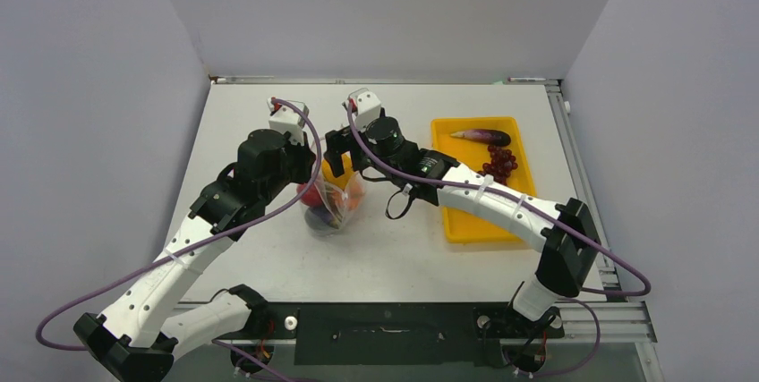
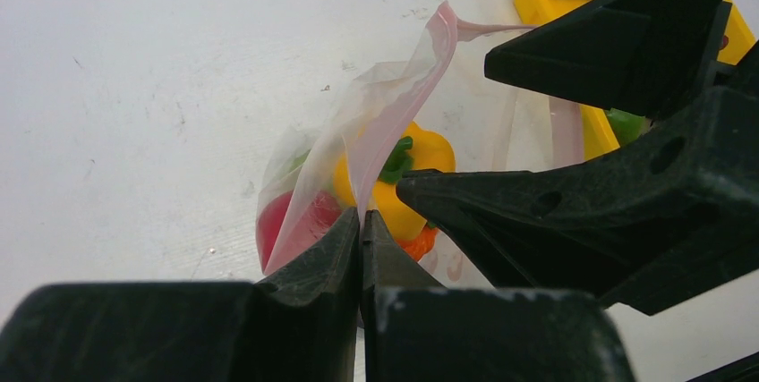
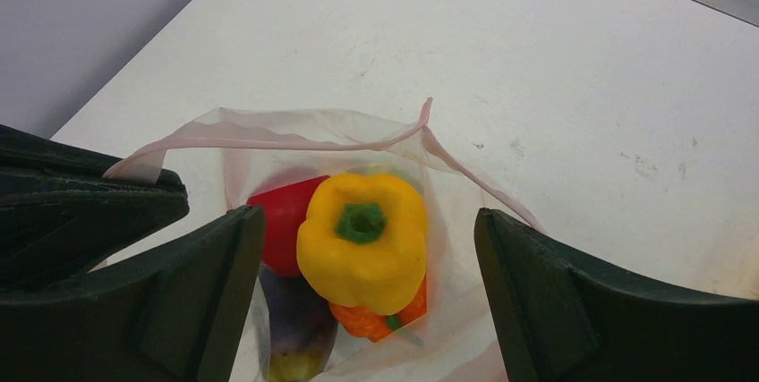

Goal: Place the food in the zip-top bag and seal the zipper
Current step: Place the fake vegetable in the zipper food storage bag, then adjust the zipper food storage bag at the center of the board.

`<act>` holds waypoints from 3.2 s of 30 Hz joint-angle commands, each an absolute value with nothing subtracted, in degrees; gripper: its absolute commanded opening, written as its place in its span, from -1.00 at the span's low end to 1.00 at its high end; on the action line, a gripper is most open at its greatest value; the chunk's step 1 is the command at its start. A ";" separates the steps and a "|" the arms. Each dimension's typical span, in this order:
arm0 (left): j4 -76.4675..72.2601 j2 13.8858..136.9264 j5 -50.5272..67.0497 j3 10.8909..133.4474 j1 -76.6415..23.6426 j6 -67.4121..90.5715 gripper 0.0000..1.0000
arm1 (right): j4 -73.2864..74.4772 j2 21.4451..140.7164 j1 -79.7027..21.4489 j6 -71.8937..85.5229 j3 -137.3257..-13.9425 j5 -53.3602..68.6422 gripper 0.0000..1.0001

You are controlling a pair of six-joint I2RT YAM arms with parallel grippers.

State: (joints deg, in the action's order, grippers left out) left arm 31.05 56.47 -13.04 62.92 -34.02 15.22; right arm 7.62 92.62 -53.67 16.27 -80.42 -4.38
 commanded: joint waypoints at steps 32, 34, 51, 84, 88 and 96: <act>28.84 56.25 -13.67 63.05 -33.75 14.68 -1.00 | 19.98 87.95 -51.23 22.66 -85.33 -11.56 0.75; 28.89 56.18 -13.69 63.03 -33.75 14.68 -1.00 | 20.57 89.55 -50.07 23.45 -85.58 -9.59 0.69; 28.76 55.25 -14.12 62.99 -33.75 14.59 -1.00 | 18.92 90.26 -48.46 22.91 -89.71 -6.65 -0.89; 26.58 52.12 -15.34 61.54 -33.74 14.94 -1.00 | 17.67 86.92 -48.95 20.31 -83.38 -12.36 -0.73; 26.59 52.29 -15.21 61.52 -33.73 14.94 -1.00 | 16.36 84.38 -48.94 19.86 -82.74 -11.51 -0.38; 26.69 52.47 -14.95 61.61 -33.75 14.88 -1.00 | 19.20 78.55 -46.77 18.01 -82.38 -13.68 0.20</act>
State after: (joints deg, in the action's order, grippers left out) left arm 28.47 52.64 -15.64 59.48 -34.02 15.22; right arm 19.86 84.12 -48.66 19.29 -82.17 -11.40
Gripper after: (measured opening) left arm 0.003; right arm 0.550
